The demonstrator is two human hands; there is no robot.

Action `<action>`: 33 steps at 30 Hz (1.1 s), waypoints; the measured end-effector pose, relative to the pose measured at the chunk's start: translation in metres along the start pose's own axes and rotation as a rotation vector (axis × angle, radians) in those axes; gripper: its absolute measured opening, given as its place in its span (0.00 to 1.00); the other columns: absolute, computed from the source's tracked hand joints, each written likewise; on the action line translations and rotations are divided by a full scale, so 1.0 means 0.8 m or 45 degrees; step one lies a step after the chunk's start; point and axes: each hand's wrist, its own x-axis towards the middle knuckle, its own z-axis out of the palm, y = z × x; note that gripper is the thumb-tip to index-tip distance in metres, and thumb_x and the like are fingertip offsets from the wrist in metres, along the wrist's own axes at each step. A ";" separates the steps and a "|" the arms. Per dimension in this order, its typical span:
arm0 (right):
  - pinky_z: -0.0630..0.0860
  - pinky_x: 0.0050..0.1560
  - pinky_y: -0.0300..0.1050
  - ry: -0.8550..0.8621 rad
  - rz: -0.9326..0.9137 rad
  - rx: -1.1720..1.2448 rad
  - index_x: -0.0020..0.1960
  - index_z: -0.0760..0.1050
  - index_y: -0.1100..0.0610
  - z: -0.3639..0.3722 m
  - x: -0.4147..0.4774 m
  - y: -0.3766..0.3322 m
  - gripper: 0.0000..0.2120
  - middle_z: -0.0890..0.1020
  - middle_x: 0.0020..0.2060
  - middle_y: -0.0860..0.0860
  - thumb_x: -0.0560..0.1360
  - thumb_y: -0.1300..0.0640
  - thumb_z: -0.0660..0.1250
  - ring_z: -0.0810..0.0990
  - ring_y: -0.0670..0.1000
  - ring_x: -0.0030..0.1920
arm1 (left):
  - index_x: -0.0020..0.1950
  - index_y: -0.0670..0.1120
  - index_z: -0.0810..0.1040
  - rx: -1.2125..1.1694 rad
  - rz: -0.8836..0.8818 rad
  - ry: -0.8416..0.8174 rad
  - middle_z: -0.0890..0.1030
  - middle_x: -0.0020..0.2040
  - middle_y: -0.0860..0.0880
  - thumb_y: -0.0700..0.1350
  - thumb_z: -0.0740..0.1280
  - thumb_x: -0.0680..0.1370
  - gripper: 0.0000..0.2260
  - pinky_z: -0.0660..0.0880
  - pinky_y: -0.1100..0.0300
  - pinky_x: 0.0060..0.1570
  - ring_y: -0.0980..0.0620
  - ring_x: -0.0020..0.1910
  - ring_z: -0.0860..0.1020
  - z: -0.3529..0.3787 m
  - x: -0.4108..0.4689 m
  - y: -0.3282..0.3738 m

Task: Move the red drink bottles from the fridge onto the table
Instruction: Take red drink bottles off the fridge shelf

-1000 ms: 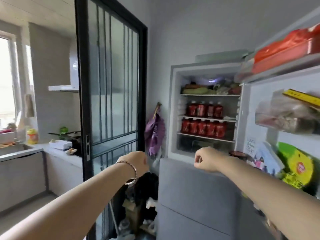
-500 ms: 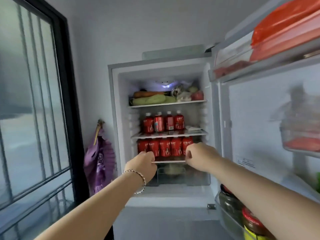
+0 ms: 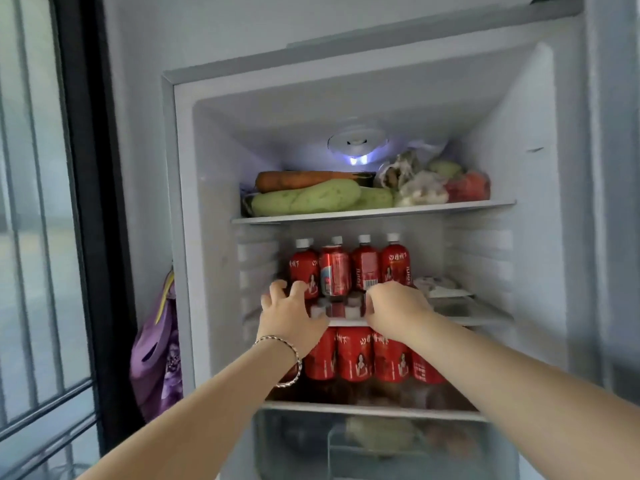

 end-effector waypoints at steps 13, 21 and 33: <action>0.73 0.43 0.45 0.076 0.245 -0.060 0.50 0.76 0.55 0.059 0.155 0.055 0.09 0.80 0.51 0.54 0.74 0.54 0.62 0.79 0.56 0.50 | 0.73 0.57 0.55 -0.015 -0.207 0.006 0.35 0.74 0.41 0.74 0.66 0.57 0.49 0.50 0.34 0.67 0.32 0.72 0.40 0.110 0.238 -0.002; 0.60 0.69 0.48 0.173 0.193 0.058 0.74 0.56 0.48 0.076 0.234 0.092 0.33 0.55 0.73 0.55 0.73 0.53 0.65 0.55 0.57 0.73 | 0.72 0.60 0.55 -0.166 -0.312 -0.059 0.36 0.73 0.44 0.72 0.69 0.56 0.49 0.56 0.30 0.63 0.33 0.72 0.41 0.135 0.256 -0.005; 0.70 0.58 0.42 0.370 -0.015 0.565 0.53 0.79 0.56 0.083 0.296 0.094 0.11 0.78 0.55 0.58 0.71 0.61 0.70 0.76 0.56 0.57 | 0.62 0.59 0.64 -0.327 -0.268 -0.086 0.43 0.71 0.47 0.64 0.72 0.56 0.37 0.61 0.37 0.64 0.36 0.69 0.50 0.119 0.243 -0.010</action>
